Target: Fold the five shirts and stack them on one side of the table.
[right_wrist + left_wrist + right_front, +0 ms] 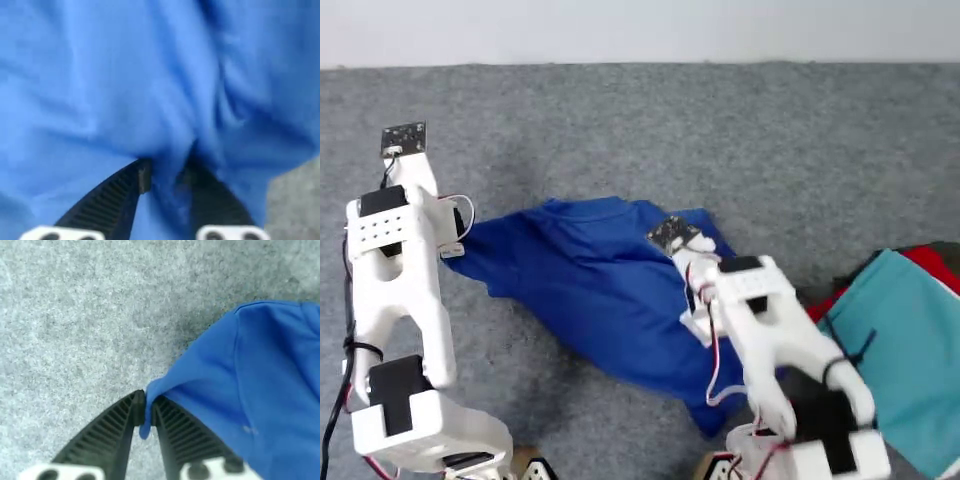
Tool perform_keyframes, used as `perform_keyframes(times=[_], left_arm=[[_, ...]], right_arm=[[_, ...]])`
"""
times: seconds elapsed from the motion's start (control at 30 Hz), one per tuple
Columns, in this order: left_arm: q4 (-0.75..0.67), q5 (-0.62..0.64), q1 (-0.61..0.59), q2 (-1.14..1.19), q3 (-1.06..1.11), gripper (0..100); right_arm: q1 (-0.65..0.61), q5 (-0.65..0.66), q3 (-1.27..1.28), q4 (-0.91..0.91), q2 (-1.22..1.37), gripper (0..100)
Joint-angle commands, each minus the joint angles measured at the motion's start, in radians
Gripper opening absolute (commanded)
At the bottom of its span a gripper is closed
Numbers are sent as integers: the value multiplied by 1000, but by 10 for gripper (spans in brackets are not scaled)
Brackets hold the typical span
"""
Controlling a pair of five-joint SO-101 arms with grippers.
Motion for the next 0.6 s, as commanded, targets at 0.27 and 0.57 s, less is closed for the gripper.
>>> perform_keyframes(times=[0.27, 0.57], left_arm=[[0, 11, -8, -17, 4, 11], [-6, 11, -8, -18, 58, 11]], right_arm=[[53, -97, -1025, 208, 421, 9], [54, -94, -1522, 372, 852, 67]])
